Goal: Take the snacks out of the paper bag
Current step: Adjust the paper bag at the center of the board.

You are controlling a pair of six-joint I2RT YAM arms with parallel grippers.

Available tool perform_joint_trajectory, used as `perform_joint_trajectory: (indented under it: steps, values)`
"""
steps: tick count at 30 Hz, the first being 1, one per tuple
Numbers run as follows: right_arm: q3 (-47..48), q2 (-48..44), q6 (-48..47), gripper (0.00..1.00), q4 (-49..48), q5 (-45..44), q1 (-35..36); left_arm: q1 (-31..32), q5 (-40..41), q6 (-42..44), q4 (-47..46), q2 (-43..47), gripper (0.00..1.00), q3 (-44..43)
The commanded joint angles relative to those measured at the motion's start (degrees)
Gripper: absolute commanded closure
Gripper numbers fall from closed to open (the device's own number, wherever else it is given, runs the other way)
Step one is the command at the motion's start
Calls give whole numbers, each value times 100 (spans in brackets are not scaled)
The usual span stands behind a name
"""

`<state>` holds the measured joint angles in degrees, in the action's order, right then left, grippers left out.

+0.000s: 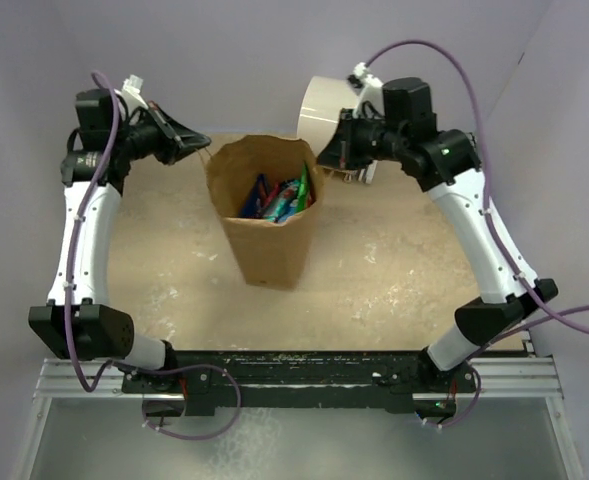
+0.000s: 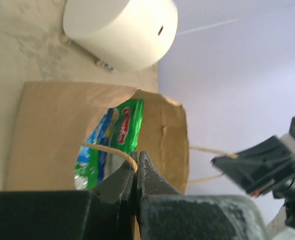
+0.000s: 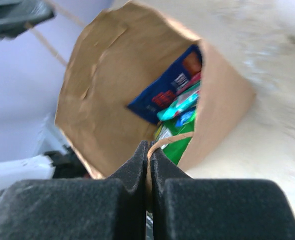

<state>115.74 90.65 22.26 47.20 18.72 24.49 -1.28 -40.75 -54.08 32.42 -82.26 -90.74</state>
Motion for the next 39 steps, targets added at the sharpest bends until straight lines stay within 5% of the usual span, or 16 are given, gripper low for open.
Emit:
perform_joint_trajectory:
  steps: [1, 5, 11, 18, 28, 31, 35, 39]
  values:
    - [37, 211, 876, 100, -1378, 669, 656, -388, 234, 804, 527, 10, 100, -1454]
    - [-34, 648, 1079, 100, -1578, 1061, 1164, -461, 433, 1427, 1162, -174, 100, -2099]
    - [-1288, 387, 929, 100, -1361, 959, 1198, -317, -438, 1214, 315, -42, 100, -1074]
    - [-3095, -540, 678, 100, -1287, 717, 1193, 1137, 305, 1085, 198, 251, 100, -565]
    - [-5156, -2042, 1396, 94, -1560, 94, 1188, 2193, 787, 339, -250, 1074, 100, 852]
    - [-5155, -2245, 1312, 84, -1160, -572, 1185, 2416, 885, 141, -383, 1257, 100, 1122]
    - [-4896, -2406, 1198, 59, -562, -1474, 1169, 2778, 951, -171, -663, 1378, 100, 1398]
    - [-4562, -2569, 1227, 13, -192, -2066, 1159, 3248, 1104, -418, -1062, 1274, 100, 1451]
